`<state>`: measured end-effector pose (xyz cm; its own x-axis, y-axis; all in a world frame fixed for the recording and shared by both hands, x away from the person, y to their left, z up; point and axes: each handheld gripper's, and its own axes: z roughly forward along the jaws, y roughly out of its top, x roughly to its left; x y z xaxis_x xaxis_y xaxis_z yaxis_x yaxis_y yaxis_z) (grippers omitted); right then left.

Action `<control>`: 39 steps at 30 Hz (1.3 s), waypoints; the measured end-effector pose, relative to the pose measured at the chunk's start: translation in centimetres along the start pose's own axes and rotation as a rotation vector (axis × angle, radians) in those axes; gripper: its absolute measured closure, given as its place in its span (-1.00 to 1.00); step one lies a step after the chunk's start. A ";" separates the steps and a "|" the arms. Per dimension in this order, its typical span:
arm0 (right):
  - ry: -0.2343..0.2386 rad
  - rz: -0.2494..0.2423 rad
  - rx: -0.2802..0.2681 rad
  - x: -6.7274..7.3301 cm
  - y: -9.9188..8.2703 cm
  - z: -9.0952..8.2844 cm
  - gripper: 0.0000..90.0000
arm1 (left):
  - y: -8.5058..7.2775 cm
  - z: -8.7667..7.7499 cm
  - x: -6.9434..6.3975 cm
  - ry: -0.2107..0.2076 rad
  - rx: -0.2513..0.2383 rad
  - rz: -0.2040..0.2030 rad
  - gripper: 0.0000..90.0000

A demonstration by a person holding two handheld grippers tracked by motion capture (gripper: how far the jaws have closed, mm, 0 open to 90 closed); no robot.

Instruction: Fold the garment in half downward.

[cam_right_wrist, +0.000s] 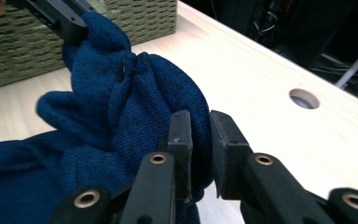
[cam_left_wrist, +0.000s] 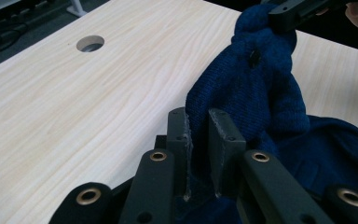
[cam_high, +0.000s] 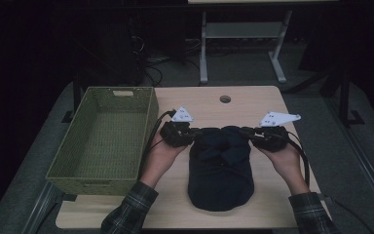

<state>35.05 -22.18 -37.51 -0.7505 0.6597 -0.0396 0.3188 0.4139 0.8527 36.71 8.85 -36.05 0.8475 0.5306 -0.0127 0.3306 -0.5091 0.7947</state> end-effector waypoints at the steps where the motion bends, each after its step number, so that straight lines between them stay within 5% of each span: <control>1: 0.007 0.008 0.003 0.1 -0.1 -0.1 0.74 | -0.1 0.0 0.0 -0.008 -0.002 -0.005 0.76; 10: 0.044 0.037 0.015 1.0 -1.4 -0.7 0.73 | -1.5 0.0 -1.0 -0.071 0.009 -0.047 0.74; 39: 0.121 0.069 0.064 5.9 -7.0 -3.3 0.61 | -6.0 -0.5 -5.8 -0.176 0.061 -0.015 0.67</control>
<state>26.43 -23.27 -41.99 -0.7885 0.6093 0.0839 0.4050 0.4117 0.8164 29.62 9.18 -40.41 0.9001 0.4144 -0.1346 0.3639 -0.5450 0.7554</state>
